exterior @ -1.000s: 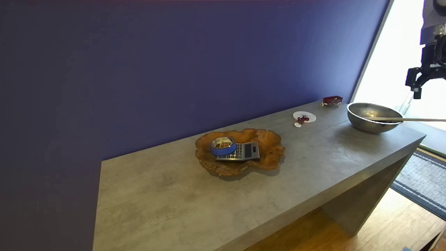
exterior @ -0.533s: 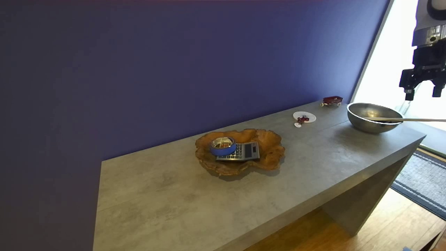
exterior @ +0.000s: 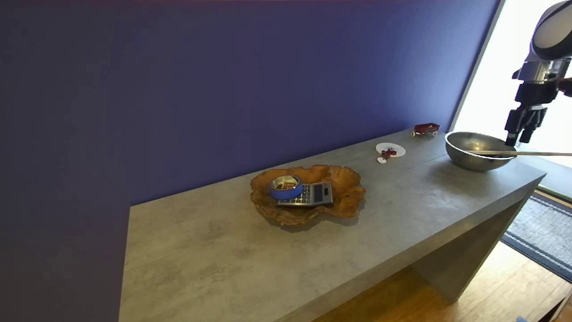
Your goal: Put the wooden spoon on the wooden tray.
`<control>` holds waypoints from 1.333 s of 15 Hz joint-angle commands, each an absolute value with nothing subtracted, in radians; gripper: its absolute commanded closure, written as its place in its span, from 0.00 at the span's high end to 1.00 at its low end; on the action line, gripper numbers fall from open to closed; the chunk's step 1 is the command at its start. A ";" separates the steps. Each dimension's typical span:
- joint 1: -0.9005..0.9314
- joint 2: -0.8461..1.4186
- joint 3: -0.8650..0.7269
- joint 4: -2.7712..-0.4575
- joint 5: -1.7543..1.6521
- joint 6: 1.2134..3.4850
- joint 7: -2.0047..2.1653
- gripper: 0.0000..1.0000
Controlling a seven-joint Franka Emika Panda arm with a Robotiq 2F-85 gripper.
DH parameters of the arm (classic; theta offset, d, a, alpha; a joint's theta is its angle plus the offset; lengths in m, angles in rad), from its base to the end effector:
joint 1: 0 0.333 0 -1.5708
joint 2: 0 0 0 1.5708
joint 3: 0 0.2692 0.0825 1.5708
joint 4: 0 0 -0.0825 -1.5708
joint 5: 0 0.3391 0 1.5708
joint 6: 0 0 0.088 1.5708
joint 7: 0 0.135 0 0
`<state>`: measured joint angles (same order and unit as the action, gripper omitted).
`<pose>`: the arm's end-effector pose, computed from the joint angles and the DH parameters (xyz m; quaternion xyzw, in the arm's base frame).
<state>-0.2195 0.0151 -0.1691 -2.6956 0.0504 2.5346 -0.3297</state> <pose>0.3388 -0.1389 0.1790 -0.9948 0.0513 0.0782 0.0414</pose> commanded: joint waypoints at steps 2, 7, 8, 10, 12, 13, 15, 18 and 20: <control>-0.207 0.134 -0.154 -2.632 0.110 2.600 -0.438 0.58; -0.230 0.221 -0.139 -2.576 0.099 2.631 -0.436 0.53; -0.236 0.234 -0.134 -2.567 0.102 2.626 -0.441 0.50; -0.242 0.253 -0.124 -2.556 0.099 2.620 -0.443 0.26; -0.246 0.246 -0.115 -2.560 0.091 2.608 -0.454 0.15; -0.242 0.233 -0.114 -2.567 0.077 2.600 -0.451 0.08; -0.235 0.201 -0.116 -2.590 0.058 2.595 -0.447 0.00; -0.207 0.107 -0.133 -2.662 -0.009 2.616 -0.408 0.04; -0.178 0.000 -0.143 -2.742 -0.096 2.648 -0.358 0.04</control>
<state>-0.2125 0.1806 -0.1261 -2.6094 0.0065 2.6199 -0.4199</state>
